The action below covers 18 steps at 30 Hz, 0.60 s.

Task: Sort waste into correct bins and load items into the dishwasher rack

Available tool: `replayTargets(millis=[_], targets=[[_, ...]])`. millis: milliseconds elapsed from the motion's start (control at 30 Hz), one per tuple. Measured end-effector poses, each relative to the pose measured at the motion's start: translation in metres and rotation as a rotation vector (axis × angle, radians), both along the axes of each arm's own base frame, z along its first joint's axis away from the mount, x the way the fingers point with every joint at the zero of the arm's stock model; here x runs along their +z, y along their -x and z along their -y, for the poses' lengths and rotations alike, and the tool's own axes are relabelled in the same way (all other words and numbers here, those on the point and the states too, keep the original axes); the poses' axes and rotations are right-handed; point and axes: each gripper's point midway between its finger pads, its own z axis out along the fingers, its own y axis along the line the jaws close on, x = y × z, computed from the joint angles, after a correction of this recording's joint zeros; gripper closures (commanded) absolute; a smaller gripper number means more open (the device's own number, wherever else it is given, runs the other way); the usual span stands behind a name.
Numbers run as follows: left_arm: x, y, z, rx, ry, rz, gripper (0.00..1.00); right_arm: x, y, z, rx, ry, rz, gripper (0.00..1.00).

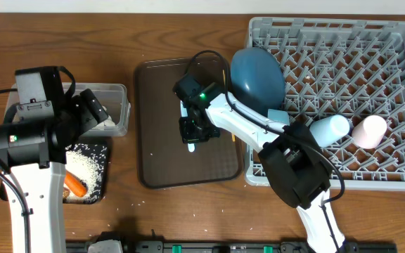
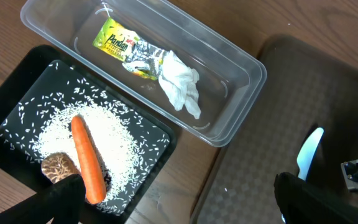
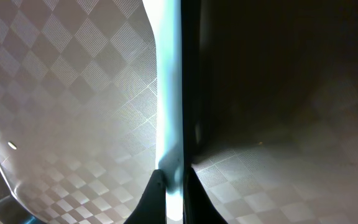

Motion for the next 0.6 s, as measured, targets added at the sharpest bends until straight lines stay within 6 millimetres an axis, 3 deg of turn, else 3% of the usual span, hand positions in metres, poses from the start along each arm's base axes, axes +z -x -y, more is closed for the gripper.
replayTargets(millis=[600], targets=[[0.0, 0.0, 0.0, 0.0, 0.0, 0.0, 0.02, 0.001, 0.006, -0.015, 0.05, -0.017, 0.032, 0.99]])
